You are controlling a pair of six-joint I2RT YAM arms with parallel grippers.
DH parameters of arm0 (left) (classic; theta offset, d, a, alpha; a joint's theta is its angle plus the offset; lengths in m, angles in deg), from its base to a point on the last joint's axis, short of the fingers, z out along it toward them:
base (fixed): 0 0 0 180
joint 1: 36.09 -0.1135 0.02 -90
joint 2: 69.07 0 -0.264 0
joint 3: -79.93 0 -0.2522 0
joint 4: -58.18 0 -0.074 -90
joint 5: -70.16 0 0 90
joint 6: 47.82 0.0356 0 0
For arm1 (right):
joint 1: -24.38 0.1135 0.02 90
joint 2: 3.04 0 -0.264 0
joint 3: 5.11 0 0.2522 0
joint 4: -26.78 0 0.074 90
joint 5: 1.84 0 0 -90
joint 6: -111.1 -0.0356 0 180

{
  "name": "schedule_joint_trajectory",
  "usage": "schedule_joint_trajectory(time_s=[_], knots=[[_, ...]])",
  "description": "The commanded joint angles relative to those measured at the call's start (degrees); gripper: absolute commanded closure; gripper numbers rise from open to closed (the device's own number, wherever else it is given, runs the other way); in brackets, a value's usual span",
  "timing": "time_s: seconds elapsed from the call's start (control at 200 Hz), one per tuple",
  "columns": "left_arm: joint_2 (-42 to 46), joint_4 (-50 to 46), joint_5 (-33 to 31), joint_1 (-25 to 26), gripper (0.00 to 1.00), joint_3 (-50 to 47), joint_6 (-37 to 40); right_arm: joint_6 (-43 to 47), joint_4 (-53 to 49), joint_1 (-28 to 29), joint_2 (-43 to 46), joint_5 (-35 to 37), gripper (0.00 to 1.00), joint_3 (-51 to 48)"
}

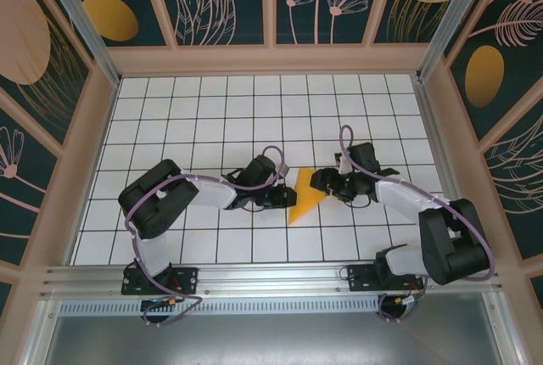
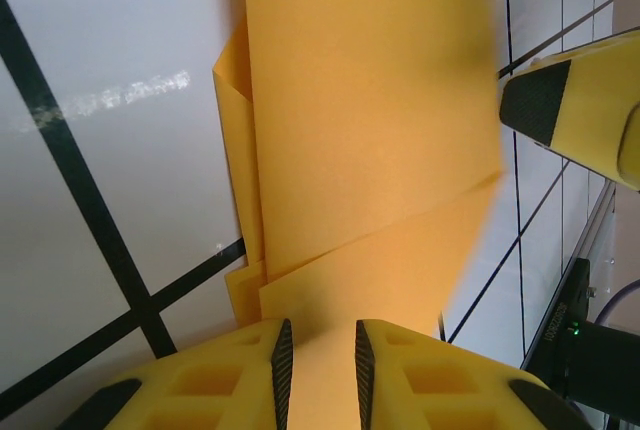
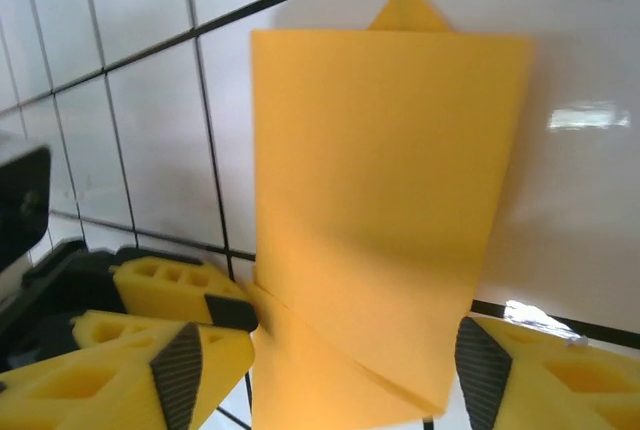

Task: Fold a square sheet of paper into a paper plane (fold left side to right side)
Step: Fold the wing for the fifth time at the center of the table.

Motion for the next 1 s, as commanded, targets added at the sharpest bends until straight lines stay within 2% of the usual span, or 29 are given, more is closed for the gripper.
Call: schedule_joint_trajectory(time_s=[0.0, 0.055, 0.135, 0.215, 0.28, 0.4, 0.53, 0.595, 0.806, 0.996], knots=[[-2.5, -0.4, -2.0, 0.0, 0.72, 1.1, 0.6, -1.7, -1.6, -2.0, 4.5, 2.8, 0.19, -0.5], [-2.6, -0.6, -2.0, -0.1, 0.72, 1.3, 0.7, -2.4, -0.8, -2.5, 5.8, 1.5, 0.14, -1.3], [-2.8, -0.8, -2.0, 0.0, 0.73, 1.5, 0.9, -3.5, 0.7, -2.5, 6.4, -1.7, 0.13, -2.4], [-2.7, -0.8, -2.0, 0.0, 0.72, 1.5, 0.9, -4.9, 4.0, -2.5, 5.7, -4.8, 0.14, -4.4], [-2.6, -0.7, -2.0, -0.1, 0.73, 1.5, 0.9, -6.5, 7.9, -2.2, 4.6, -7.2, 0.18, -6.1], [-2.6, -0.9, -1.9, 0.0, 0.72, 1.6, 0.9, -7.8, 11.0, -0.1, 1.5, -7.6, 0.33, -6.3], [-2.1, -1.0, -1.9, -0.1, 0.72, 1.8, 1.2, -8.3, 12.0, 1.9, -1.2, -6.6, 0.53, -5.4], [-1.5, -1.4, -2.1, 0.0, 0.72, 1.8, 1.4, -8.4, 11.7, 2.4, -2.1, -5.7, 0.65, -5.0], [2.6, -6.5, -4.5, -0.2, 0.69, 3.7, 4.3, -7.1, 7.3, 3.6, -4.3, -1.8, 0.92, -2.8], [6.9, -10.4, -6.0, -0.2, 0.68, 5.0, 6.0, -7.0, 6.5, 3.8, -4.9, -0.8, 0.95, -2.1]])
